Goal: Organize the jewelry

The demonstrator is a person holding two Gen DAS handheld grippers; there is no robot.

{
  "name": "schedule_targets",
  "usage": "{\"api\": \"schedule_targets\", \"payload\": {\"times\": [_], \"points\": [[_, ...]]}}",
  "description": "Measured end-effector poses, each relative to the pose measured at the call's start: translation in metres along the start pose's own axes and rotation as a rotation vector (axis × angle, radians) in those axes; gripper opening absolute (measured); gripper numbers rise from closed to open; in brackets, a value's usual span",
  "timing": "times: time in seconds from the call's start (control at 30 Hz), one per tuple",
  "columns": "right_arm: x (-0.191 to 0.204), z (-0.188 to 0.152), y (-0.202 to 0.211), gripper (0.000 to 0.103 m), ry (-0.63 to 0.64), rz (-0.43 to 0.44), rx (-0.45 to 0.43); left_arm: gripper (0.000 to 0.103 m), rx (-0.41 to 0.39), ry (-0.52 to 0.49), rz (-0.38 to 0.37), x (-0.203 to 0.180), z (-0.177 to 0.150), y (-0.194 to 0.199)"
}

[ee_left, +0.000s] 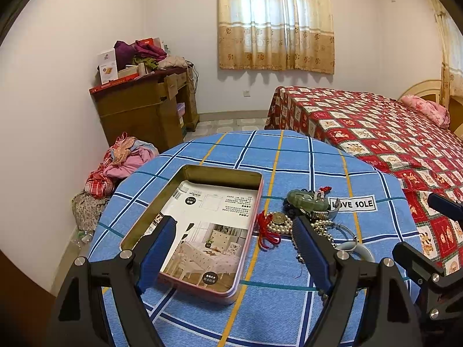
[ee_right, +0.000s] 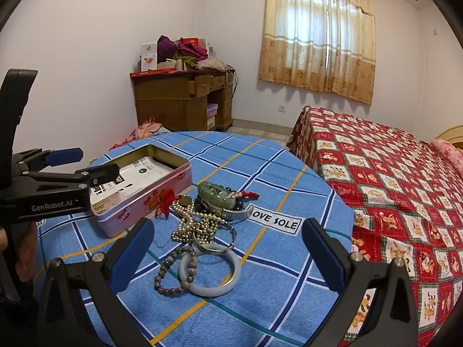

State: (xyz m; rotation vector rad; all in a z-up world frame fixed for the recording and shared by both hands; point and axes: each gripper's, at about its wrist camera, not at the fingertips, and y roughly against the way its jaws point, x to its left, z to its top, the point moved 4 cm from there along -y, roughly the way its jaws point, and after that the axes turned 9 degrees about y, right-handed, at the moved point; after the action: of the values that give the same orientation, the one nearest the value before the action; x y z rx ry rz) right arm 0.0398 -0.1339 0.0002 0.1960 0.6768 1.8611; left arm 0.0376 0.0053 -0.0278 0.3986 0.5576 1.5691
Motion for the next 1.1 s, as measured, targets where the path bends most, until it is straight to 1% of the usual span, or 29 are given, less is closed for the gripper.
{"api": "schedule_targets", "payload": {"times": [0.33,1.1], "points": [[0.0067,-0.0018,-0.0026,0.103,0.005,0.004,0.007,0.083,0.003,0.003,-0.001,0.0023,-0.0026,-0.0024],[0.0085,-0.0013,-0.0044,0.103,0.003,0.006,0.012,0.083,0.010,0.002,0.001,0.0037,-0.0053,-0.0043]]}}
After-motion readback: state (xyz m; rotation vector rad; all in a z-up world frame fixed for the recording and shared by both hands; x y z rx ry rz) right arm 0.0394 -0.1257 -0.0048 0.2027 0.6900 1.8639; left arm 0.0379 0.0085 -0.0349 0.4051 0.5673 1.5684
